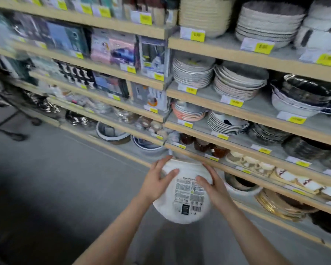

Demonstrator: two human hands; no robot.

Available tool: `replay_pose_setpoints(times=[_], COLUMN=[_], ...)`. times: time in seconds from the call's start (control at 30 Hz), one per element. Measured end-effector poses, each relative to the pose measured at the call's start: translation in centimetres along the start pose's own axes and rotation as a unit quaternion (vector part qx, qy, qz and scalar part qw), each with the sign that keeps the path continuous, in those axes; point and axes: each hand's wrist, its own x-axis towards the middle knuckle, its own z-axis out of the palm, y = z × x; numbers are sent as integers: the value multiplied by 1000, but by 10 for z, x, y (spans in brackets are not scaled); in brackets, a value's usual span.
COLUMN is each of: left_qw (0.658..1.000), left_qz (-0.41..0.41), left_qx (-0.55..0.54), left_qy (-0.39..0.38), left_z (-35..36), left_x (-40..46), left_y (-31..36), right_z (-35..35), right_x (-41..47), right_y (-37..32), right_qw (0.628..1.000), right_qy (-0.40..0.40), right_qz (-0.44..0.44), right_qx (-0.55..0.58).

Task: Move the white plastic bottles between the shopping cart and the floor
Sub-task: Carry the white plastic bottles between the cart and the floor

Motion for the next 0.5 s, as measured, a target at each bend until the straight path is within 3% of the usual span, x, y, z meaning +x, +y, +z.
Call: replay_pose_setpoints(times=[0.2,0.5], left_qw=[997,978], left_qz=[-31,-104], left_qx=[27,8], left_qy=[71,182], left_z=[-147,-307], left_x=[17,55], left_y=[-43,-115], right_z=[142,319], right_x=[53,167], right_y=[-43,-92], right_qw=[996,972], right_qy=[-74,-229], right_qz=[-29,-30], right_qx=[-28,-48])
